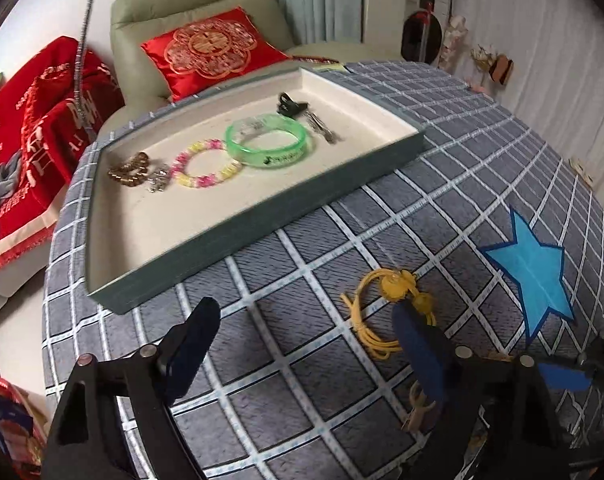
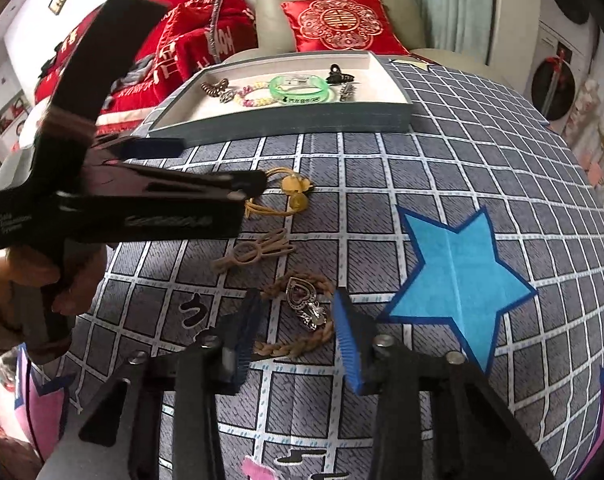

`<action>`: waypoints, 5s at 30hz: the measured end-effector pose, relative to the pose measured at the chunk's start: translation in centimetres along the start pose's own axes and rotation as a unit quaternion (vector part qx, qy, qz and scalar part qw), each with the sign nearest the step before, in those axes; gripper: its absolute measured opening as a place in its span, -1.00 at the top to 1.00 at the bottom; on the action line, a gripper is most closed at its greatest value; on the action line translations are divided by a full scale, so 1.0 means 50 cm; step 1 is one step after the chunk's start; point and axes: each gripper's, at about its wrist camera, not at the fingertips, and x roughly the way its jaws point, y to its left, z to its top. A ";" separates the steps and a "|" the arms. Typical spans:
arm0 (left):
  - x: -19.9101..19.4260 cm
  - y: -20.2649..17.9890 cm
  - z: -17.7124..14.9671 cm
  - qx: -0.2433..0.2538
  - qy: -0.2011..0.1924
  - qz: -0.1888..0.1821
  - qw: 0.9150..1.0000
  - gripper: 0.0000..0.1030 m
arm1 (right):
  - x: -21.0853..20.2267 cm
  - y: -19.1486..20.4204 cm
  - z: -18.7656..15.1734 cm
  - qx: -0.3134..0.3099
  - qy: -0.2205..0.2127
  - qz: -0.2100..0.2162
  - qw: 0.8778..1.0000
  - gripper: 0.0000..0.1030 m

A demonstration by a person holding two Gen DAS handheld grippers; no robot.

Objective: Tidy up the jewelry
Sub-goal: 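Grasp the yellow beaded hair tie with the left tool while the right tool grasps the silver heart charm, then carry the yellow hair tie and heart charm over the tray with both tools, then lower both items into the tray and open both tools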

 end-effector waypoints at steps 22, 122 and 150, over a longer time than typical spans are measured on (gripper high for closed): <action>0.005 -0.025 -0.011 0.008 0.002 -0.039 0.999 0.63 | 0.003 0.003 -0.008 0.010 0.002 -0.011 1.000 0.67; 0.118 0.239 0.162 -0.122 0.001 0.077 0.989 0.63 | 0.278 -0.163 0.441 0.094 -0.004 0.008 0.996 0.45; 0.083 0.200 0.169 -0.098 -0.039 0.128 0.986 0.62 | 0.124 -0.183 0.384 0.152 -0.073 0.038 0.985 -0.54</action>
